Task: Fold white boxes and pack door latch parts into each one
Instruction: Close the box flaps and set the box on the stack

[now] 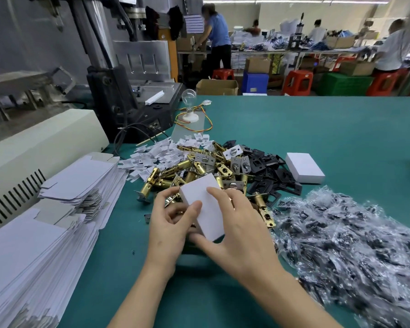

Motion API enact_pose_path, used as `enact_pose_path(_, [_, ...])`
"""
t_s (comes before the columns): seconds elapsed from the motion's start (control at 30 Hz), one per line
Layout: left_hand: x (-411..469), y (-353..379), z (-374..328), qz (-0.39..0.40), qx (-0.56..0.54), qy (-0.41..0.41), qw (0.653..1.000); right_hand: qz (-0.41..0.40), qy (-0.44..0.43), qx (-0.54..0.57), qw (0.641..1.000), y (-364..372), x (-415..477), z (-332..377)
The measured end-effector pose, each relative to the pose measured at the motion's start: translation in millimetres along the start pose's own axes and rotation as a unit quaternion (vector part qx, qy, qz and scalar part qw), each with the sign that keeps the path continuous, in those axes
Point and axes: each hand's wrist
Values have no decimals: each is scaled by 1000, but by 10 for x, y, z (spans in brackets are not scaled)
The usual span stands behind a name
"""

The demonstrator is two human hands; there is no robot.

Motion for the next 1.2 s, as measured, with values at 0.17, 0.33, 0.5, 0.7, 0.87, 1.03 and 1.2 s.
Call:
enact_pose_path(0.17, [-2,21,21,59,36,49,996,-36,31,52,998,-173,67,-52])
enact_pose_path(0.33, [16,22,50,69,61,64,994,-112,155,118,974,-715,412,-611])
enact_pose_path(0.5, [4,47,44,71,68,55,994,-84,280,4,956,-1043,765,-1598])
enact_pose_path(0.7, [36,69,87,76,86,49,992,39,359,-85,929,-859,775,-2357])
enact_pose_path(0.87, [64,66,104,76,89,59,991,51,357,-146,921,-693,772,-2494])
enact_pose_path(1.03, [111,111,120,82,98,60,990,59,345,-155,924,-662,766,-2485])
enact_pose_path(1.2, [106,112,116,91,110,68,987,66,342,-153,925,-653,767,-2463])
Point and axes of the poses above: each hand's wrist, its own x-axis towards the middle knuckle, its own y-axis out of the palm, z = x × y, and after that the axes turned 11 degrees about -y, right-handed
